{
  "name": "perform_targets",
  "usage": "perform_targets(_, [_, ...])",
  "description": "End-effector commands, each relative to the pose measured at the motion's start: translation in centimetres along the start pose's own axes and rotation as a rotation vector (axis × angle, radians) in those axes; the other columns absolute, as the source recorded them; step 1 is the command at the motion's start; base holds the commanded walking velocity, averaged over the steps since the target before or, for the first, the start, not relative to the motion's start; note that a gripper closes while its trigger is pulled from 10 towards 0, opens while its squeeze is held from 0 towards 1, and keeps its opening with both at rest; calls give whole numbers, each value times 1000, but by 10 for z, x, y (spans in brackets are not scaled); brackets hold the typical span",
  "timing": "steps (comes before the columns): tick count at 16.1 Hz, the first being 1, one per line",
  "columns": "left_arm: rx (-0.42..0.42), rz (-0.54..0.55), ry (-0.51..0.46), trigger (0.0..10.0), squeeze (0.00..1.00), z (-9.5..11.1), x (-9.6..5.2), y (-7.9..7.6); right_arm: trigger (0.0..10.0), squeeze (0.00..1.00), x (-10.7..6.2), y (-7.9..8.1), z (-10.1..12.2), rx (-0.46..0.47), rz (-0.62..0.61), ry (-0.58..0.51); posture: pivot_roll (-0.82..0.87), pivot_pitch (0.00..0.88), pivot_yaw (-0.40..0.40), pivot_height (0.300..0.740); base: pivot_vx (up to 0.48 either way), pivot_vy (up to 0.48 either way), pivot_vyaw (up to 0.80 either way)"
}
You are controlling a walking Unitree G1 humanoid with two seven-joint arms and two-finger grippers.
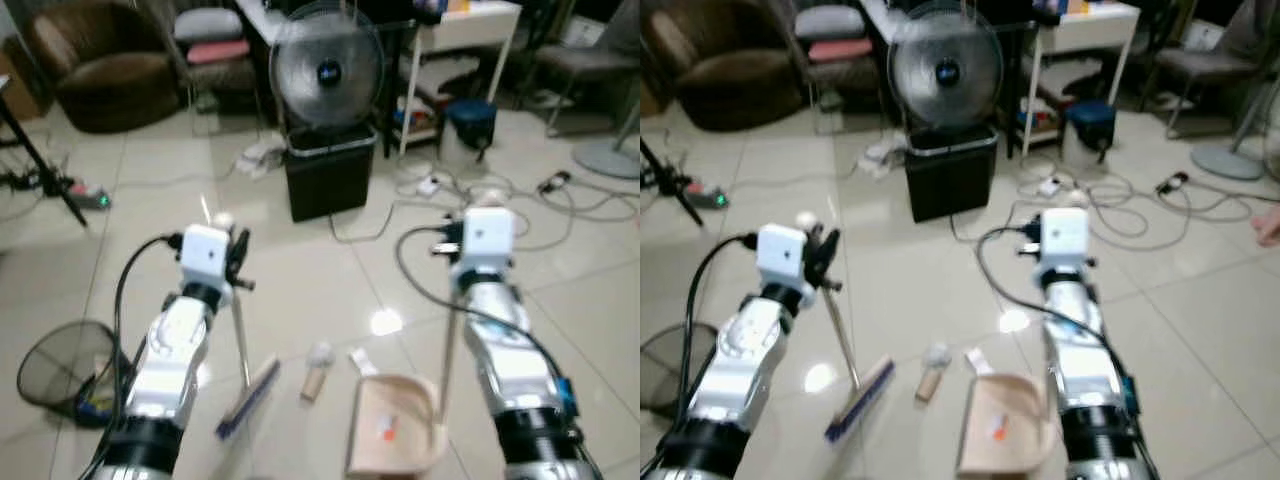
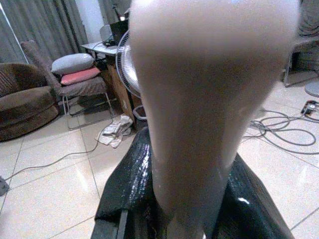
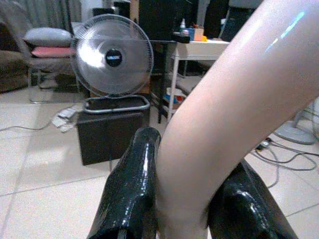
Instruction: Sweep floor
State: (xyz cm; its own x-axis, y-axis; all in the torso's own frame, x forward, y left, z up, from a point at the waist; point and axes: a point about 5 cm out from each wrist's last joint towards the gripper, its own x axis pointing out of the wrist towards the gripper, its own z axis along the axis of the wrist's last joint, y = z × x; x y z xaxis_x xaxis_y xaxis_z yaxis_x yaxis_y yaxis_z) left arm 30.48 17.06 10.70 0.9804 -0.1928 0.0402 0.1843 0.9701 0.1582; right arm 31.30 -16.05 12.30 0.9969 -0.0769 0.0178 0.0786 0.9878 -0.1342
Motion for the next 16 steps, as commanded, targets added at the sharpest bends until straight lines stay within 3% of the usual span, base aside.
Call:
perform_targets(1, [31,22,-24,10000,0,7,1,9,10000,0,2,11,10,18,36,-35,8,13,45,740,375,0,0])
perform_targets(6, [33,30,-25,10000,0,7,2,10,10000,0,3,10,6,-43,68,-10,9,12,44,740,376,0,0])
perform_targets(9, [35,33,-22,10000,0,6,2,12,10000,0,2,10,3,-68,65,1,10,11,45,740,376,0,800])
perform_targets(16, [46,33,-13,10000,0,4,0,14,10000,0,-1,10,-3,-28,67,15,11,9,51,740,377,0,114])
